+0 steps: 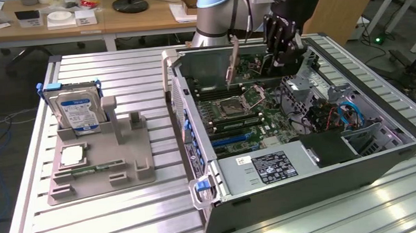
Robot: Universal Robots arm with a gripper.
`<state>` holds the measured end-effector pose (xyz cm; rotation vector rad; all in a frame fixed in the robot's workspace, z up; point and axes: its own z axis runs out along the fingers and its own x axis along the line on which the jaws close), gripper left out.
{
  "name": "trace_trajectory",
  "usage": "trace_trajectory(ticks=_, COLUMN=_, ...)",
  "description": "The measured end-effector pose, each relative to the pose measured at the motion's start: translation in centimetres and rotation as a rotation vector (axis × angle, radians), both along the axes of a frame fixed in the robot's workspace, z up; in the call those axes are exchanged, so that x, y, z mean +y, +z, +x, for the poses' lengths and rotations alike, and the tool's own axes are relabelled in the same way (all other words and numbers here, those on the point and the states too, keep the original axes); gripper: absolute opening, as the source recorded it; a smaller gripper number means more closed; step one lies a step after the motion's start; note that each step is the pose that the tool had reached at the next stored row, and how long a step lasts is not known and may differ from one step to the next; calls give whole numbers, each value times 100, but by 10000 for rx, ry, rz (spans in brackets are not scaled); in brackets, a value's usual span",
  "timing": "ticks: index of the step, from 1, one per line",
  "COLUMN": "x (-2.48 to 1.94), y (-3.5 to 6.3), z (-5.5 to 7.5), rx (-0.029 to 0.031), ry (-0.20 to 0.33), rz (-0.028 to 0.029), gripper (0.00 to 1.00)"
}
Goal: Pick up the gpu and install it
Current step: 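Insert the gpu into the slot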
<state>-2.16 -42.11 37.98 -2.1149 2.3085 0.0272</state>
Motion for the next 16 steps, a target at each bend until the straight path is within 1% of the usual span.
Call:
trace_trajectory(ticks=2, x=-1, y=-11, z=0, rx=1, ry=243, rz=-2, gripper=27)
trace_trajectory(ticks=4, x=-2, y=-25, z=0, rx=0, ry=596, rz=-1, gripper=27)
trace_trajectory(ticks=6, x=-2, y=-39, z=0, rx=1, ry=752, rz=-5, gripper=27)
trace_trajectory(ticks=8, x=-2, y=-60, z=-4, rx=0, ry=811, rz=-5, gripper=27)
trace_trajectory(ticks=10, x=-2, y=-79, z=-45, rx=0, ry=816, rz=-6, gripper=27)
trace_trajectory(ticks=13, x=-1, y=-132, z=-85, rx=-1, ry=812, rz=-5, gripper=27)
trace_trajectory(ticks=16, x=-2, y=-144, z=-88, rx=15, ry=812, rz=-8, gripper=27)
